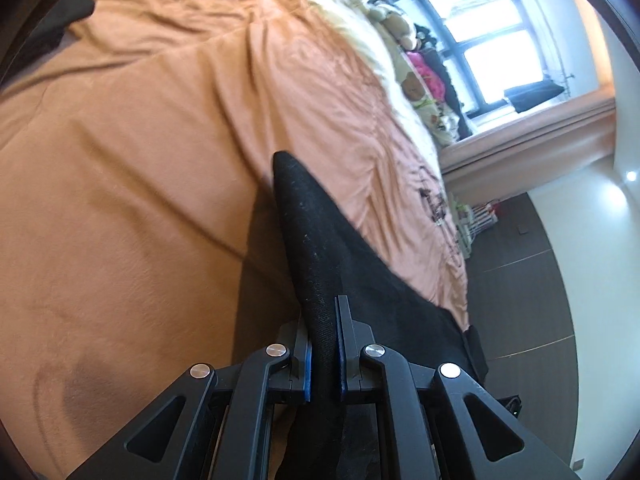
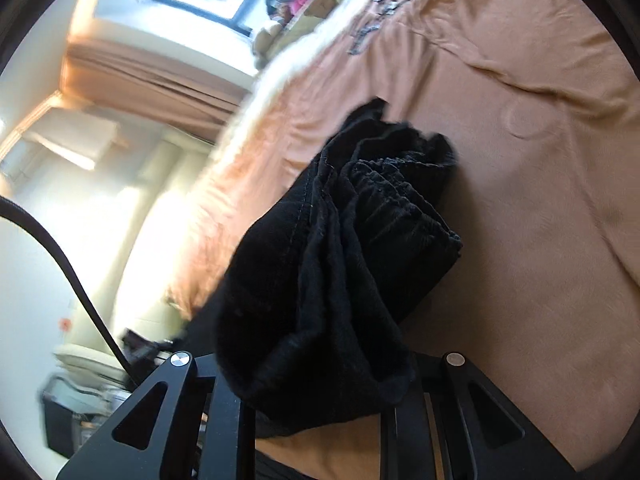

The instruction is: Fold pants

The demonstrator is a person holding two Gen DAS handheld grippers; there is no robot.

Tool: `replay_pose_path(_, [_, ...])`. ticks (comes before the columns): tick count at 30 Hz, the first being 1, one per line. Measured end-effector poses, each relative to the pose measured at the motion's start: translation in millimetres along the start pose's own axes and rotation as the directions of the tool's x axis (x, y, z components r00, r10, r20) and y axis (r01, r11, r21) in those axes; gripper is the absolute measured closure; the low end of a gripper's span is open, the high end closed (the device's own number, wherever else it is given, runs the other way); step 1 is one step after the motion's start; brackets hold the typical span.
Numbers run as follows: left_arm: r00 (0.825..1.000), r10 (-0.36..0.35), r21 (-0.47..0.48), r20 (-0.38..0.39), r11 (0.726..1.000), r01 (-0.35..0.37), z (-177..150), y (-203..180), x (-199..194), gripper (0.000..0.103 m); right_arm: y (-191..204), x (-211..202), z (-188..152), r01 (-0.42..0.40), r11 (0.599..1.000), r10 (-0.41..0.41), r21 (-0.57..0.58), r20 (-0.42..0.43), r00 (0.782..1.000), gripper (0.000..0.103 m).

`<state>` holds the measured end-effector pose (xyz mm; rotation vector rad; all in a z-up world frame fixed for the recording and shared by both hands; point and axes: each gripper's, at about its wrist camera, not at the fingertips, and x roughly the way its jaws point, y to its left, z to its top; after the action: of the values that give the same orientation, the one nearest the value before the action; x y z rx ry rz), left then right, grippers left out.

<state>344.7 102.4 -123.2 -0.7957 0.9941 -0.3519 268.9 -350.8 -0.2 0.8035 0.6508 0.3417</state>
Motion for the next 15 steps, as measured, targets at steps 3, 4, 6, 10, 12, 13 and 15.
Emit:
replay_pose_path(3, [0.999, 0.023, -0.017, -0.024, 1.000, -0.023, -8, 13, 8, 0.093, -28, 1, 4, 0.050, 0.998, -0.048, 0.048, -0.031, 0.998, 0.082])
replay_pose_path(4, [0.999, 0.030, -0.026, -0.030, 0.999, -0.031, -10, 18, 10, 0.093, -33, 1, 5, 0.051, 0.997, -0.049, 0.056, -0.030, 0.998, 0.082])
replay_pose_path(6, [0.999, 0.037, -0.039, -0.040, 0.998, -0.038, -15, 26, 10, 0.092, -44, -5, 8, 0.063, 0.996, -0.062, 0.061, -0.020, 0.998, 0.082])
replay_pose_path(10, [0.993, 0.106, -0.030, -0.041, 0.994, -0.108, -22, 32, 9, 0.085, -60, -20, 13, 0.067, 0.996, -0.067, 0.056, -0.002, 0.998, 0.082])
replay_pose_path(12, [0.991, 0.126, -0.036, -0.047, 0.991, -0.128, -27, 35, 7, 0.080, -64, -28, 15, 0.065, 0.997, -0.066, 0.051, 0.004, 0.998, 0.082])
replay_pose_path(13, [0.990, 0.131, -0.040, -0.050, 0.990, -0.133, -29, 37, 6, 0.078, -66, -30, 17, 0.064, 0.997, -0.064, 0.049, 0.007, 0.998, 0.082])
replay_pose_path(15, [0.989, 0.137, -0.044, -0.051, 0.989, -0.139, -36, 40, 1, 0.062, -66, -35, 18, 0.069, 0.997, -0.069, 0.037, 0.012, 0.998, 0.082])
